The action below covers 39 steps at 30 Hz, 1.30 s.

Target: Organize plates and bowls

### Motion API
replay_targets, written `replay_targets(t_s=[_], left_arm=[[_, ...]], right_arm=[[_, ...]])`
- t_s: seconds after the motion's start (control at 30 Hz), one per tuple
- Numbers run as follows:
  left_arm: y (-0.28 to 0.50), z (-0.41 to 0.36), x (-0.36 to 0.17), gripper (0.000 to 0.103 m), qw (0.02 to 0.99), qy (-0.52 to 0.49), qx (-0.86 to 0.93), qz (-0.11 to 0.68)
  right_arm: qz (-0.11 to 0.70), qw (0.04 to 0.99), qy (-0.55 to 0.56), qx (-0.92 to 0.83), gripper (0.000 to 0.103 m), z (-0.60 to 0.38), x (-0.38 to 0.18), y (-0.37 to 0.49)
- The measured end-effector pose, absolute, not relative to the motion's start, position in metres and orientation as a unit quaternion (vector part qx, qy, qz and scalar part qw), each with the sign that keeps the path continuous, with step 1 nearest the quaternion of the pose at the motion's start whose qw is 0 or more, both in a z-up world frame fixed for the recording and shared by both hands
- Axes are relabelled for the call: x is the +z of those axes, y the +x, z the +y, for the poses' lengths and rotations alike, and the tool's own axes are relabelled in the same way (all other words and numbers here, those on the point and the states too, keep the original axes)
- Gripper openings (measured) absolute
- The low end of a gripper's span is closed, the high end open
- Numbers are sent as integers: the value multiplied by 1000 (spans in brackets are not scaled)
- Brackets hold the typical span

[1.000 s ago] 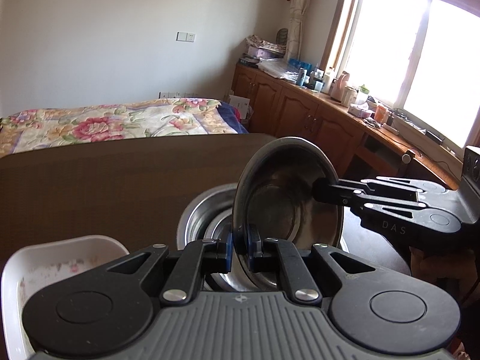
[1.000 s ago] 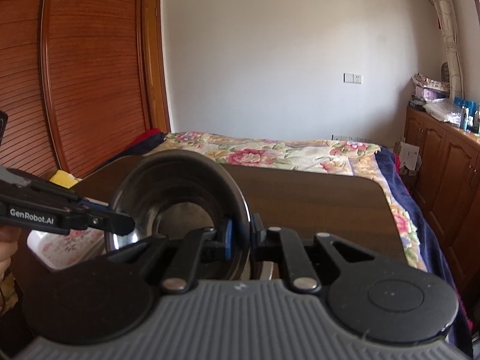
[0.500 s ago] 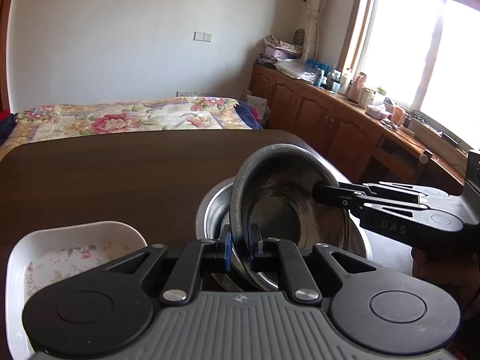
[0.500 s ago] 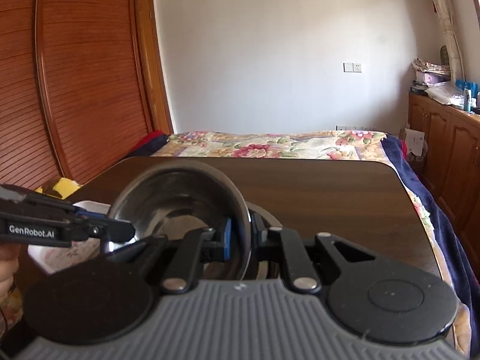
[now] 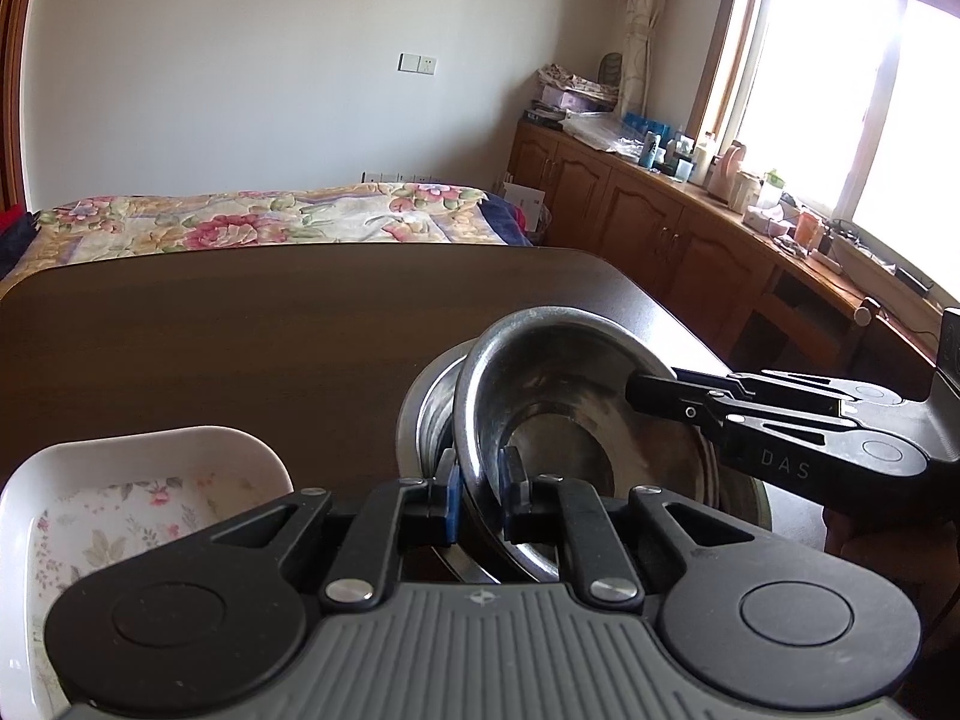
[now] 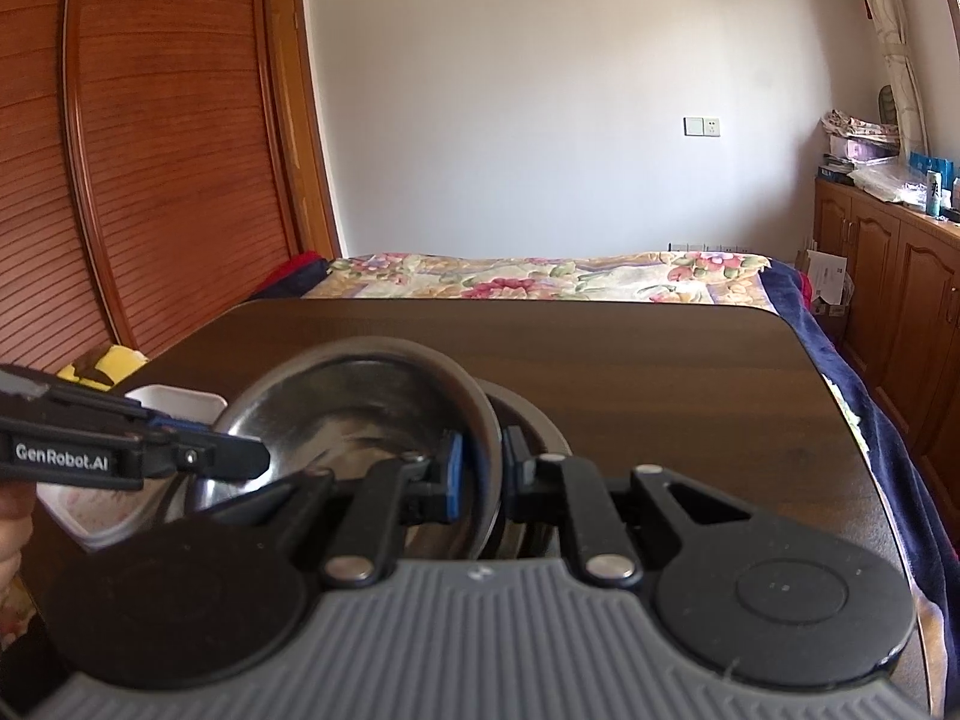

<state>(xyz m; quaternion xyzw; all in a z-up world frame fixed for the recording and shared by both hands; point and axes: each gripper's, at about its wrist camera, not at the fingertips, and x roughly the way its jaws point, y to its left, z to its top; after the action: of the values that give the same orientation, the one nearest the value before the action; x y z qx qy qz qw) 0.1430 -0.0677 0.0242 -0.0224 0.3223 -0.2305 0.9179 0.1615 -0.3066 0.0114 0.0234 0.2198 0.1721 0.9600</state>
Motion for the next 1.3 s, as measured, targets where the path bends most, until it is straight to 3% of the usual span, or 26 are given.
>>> replay_targets(t_s=[0.4, 0.67, 0.83, 0.9, 0.97, 1.13, 1.2, 1.3], left_arm=[[144, -75, 21, 15, 921, -12, -224, 318], [132, -71, 16, 18, 929, -27, -222, 294], [115, -66, 16, 28, 939, -33, -219, 263], [109, -64, 18, 40, 943, -33, -218, 250], [103, -64, 19, 55, 948, -30, -208, 238], [95, -59, 20, 63, 954, -29, -203, 219], [94, -59, 19, 77, 958, -23, -196, 208], [92, -60, 16, 83, 962, -14, -188, 196]], right_arm=[[208, 964, 8, 164, 17, -303, 8, 158], [173, 972, -28, 159, 37, -294, 6, 144], [150, 977, -18, 153, 42, -299, 6, 134], [145, 977, -8, 154, 43, -302, 5, 132], [136, 979, 1, 149, 52, -303, 5, 128], [125, 983, 26, 133, 60, -310, 5, 126], [126, 984, 27, 125, 68, -312, 3, 130], [128, 983, 41, 121, 74, -315, 2, 133]])
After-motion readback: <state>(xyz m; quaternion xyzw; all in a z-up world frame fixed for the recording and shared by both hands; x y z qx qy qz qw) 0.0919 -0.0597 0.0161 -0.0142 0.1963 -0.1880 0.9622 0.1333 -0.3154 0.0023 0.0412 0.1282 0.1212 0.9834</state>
